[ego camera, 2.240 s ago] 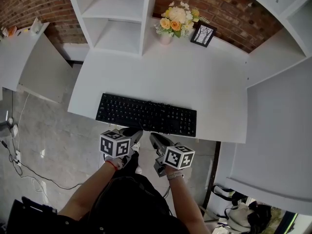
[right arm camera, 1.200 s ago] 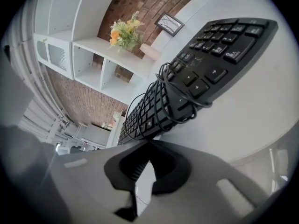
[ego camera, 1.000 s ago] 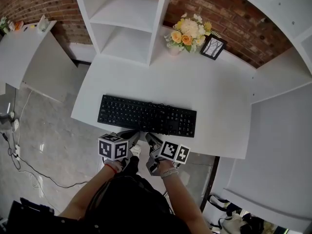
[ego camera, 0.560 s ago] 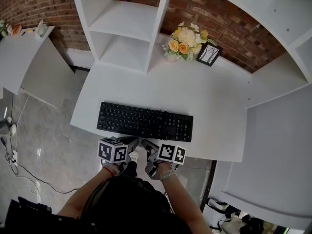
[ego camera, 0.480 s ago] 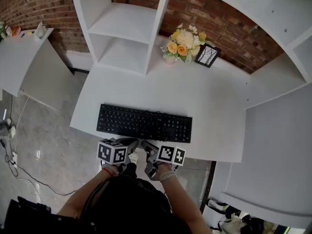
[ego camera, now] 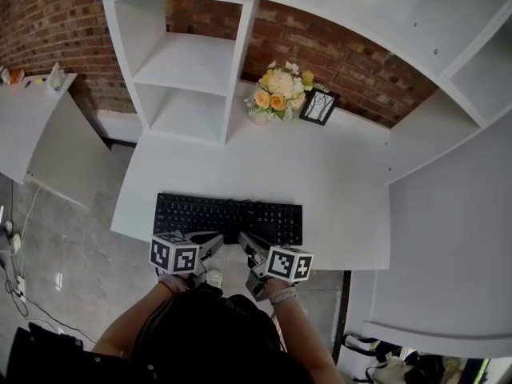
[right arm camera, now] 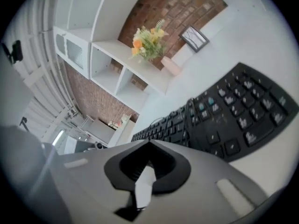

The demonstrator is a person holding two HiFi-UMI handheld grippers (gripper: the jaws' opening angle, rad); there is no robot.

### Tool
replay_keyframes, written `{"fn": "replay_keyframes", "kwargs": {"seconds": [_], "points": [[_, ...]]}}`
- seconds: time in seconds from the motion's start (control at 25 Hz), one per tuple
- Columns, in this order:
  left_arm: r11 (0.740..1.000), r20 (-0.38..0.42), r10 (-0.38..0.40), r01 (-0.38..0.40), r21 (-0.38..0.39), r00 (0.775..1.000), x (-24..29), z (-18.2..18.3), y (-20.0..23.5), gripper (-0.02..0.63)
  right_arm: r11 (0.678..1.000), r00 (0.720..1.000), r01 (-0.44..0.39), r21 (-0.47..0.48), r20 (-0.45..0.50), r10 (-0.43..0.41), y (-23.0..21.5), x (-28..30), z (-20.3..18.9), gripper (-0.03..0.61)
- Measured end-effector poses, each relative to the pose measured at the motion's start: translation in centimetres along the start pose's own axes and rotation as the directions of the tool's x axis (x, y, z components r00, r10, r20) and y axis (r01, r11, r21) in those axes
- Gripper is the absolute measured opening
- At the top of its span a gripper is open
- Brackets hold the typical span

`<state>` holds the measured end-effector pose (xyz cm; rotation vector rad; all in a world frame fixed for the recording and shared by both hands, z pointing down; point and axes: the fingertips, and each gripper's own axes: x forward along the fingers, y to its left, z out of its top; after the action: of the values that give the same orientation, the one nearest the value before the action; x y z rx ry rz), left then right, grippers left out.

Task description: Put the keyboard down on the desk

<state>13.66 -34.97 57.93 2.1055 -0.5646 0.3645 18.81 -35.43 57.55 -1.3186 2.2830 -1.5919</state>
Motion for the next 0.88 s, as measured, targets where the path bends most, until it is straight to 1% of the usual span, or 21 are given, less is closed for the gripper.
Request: {"fn": "replay_keyframes", "kwargs": {"seconds": [0.08,0.16,0.28,0.4,0.52,0.68,0.76,0.88], "points": [[1.0,0.045,0.005,-0.006,0.028,0.999,-0.2,1.9,0.1,-0.012,0.995,0.998,0.013,-0.103,0.055,-0.007,0.3,-0.6,2.2,0.002],[0.997,0.107,0.009,-0.016,0.069,0.994,-0.5,4.2,0.1,-0.012,0.977,0.994,0.033,-0.21,0.109,-0.01,0.9,-1.2,4.3,0.002],[0.991,0.21,0.021,-0.049,0.129,0.977,-1.4,7.7,-0.1,-0.012,0.937,0.978,0.065,-0.342,0.206,0.007,2.5,-2.0,7.4,0.002],[0.974,0.305,0.031,-0.097,0.204,0.952,-2.4,10.9,-0.8,-0.012,0.888,0.949,0.114,-0.445,0.312,0.035,4.3,-3.1,10.4,0.002],[0.95,0.386,0.018,-0.137,0.282,0.922,-3.2,13.7,-2.2,-0.011,0.84,0.913,0.165,-0.518,0.403,0.069,6.1,-4.1,13.0,0.002],[0.907,0.47,0.007,-0.203,0.368,0.883,-4.5,16.3,-3.9,-0.011,0.783,0.874,0.217,-0.582,0.474,0.11,8.5,-5.0,15.2,0.002],[0.885,0.502,0.01,-0.241,0.399,0.865,-5.1,17.1,-4.4,-0.011,0.765,0.859,0.235,-0.6,0.497,0.126,9.4,-5.2,15.7,0.002],[0.863,0.537,0.011,-0.279,0.422,0.844,-6.0,18.0,-4.9,-0.011,0.748,0.849,0.25,-0.615,0.511,0.136,10.1,-5.4,16.2,0.002]]}}
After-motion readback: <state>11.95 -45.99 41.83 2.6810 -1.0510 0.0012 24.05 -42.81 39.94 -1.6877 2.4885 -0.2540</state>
